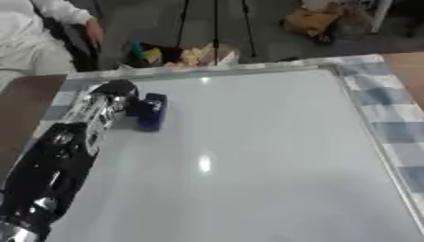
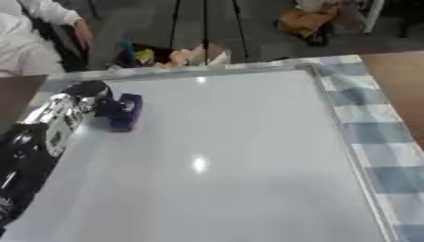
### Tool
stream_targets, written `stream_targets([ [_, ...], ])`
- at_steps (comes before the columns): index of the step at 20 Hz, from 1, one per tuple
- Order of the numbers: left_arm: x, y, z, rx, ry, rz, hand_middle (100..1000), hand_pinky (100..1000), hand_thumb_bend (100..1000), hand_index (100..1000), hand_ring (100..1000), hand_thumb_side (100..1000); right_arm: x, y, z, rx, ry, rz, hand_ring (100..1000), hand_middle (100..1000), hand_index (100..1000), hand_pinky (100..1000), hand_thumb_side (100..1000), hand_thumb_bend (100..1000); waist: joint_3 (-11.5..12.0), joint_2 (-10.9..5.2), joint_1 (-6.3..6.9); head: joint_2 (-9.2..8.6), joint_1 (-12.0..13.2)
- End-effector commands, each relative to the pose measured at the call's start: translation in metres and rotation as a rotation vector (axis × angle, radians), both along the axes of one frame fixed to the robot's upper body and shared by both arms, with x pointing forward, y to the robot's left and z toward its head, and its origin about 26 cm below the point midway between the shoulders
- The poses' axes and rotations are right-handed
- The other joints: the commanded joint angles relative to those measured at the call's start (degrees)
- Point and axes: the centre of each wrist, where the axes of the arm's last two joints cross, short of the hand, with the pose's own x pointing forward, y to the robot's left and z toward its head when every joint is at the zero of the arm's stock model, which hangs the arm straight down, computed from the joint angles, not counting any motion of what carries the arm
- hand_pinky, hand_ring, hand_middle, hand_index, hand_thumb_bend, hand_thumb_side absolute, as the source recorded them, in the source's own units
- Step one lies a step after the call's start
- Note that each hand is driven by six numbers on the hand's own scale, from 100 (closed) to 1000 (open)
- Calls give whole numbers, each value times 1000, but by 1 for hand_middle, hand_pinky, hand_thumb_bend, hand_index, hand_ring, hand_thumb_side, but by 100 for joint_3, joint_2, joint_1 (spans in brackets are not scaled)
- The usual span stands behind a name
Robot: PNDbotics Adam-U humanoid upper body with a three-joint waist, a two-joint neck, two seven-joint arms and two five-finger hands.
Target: Wipe the whiteboard clean with a brush.
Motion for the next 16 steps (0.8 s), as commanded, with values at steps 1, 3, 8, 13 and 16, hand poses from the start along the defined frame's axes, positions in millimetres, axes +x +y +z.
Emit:
stream_targets([
  [1,1,1,7,2,-12,0,665,445,279,362,705,951,-1,0,8,-20,-21,2,812,700,860,784,987,100,2,-81,-26,-51,16],
  [3,0,-1,9,5,-26,-2,673,444,257,363,711,967,-1,1,8,-22,-20,4,813,699,860,784,986,100,1,-81,-25,-47,23],
  [8,0,1,16,47,-86,32,733,507,200,392,769,950,-1,1,7,-29,-18,7,812,700,860,783,986,100,7,-100,-23,-20,32],
  [13,0,1,22,62,-118,34,733,506,214,393,770,977,-1,0,8,-30,-17,8,812,700,860,783,984,100,55,-132,-26,8,35],
  [16,0,0,22,62,-121,27,730,504,175,392,768,954,-1,-1,8,-31,-15,10,812,700,860,783,984,100,57,-145,-32,15,30],
])
